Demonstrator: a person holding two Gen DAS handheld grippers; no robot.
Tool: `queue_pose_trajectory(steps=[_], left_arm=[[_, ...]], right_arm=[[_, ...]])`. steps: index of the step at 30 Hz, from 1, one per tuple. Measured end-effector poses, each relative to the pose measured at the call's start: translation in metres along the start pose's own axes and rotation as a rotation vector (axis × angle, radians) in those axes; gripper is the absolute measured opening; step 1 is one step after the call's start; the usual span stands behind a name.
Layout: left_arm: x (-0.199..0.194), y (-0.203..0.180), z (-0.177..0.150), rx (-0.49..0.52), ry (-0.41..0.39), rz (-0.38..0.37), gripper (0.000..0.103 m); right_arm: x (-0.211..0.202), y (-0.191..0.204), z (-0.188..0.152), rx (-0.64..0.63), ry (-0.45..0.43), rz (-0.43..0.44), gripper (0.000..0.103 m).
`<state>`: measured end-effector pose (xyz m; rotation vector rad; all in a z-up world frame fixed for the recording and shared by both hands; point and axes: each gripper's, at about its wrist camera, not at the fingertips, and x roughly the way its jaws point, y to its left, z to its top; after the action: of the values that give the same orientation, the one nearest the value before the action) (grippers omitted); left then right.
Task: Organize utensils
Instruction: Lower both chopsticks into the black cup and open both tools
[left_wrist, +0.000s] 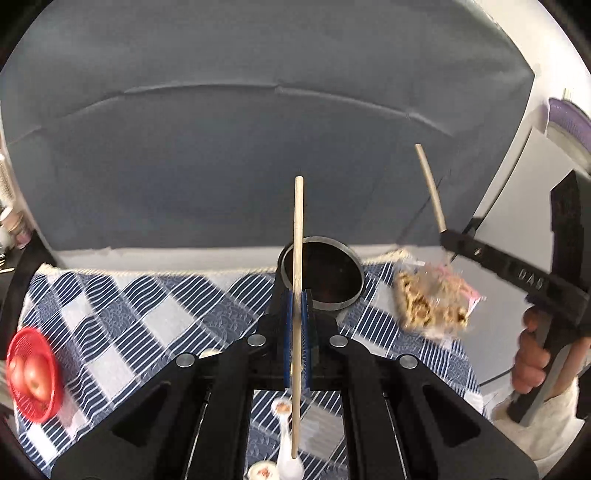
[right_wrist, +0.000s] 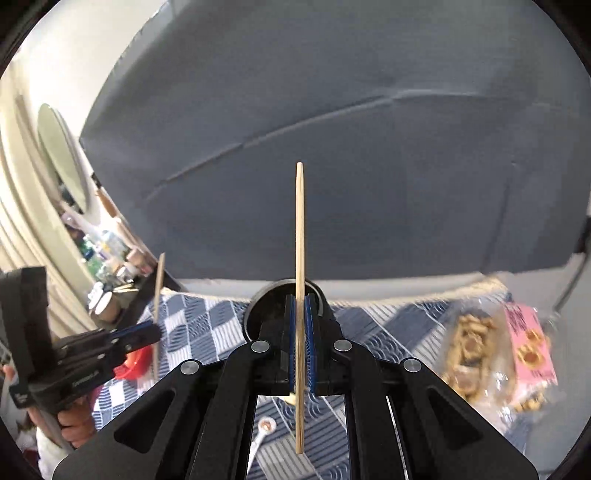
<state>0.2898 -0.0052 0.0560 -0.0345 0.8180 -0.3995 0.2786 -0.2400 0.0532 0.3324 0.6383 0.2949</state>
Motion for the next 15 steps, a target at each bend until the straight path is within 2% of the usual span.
queue_pose_trajectory(steps=[3,5,11,15], left_arm=[[0.014,0.002,0.014,-0.009,-0.008,-0.014,0.005],[0.022,0.005,0.024,-0.024,-0.017,-0.039,0.005],[0.039,0.010,0.047,-0.039,-0.081,-0.101,0.005],[0.053,0.013,0.055,-0.053,-0.110,-0.178,0.005]], right_arm=[[0.011,0.006,0.011,-0.077,-0.043,0.110,0.005],[0.018,0.011,0.017,-0.127,-0.068,0.150,0.005],[0.046,0.014,0.031,-0.160,-0.090,0.226,0.005],[0.061,0.009,0.039,-0.157,-0.115,0.270,0.005]])
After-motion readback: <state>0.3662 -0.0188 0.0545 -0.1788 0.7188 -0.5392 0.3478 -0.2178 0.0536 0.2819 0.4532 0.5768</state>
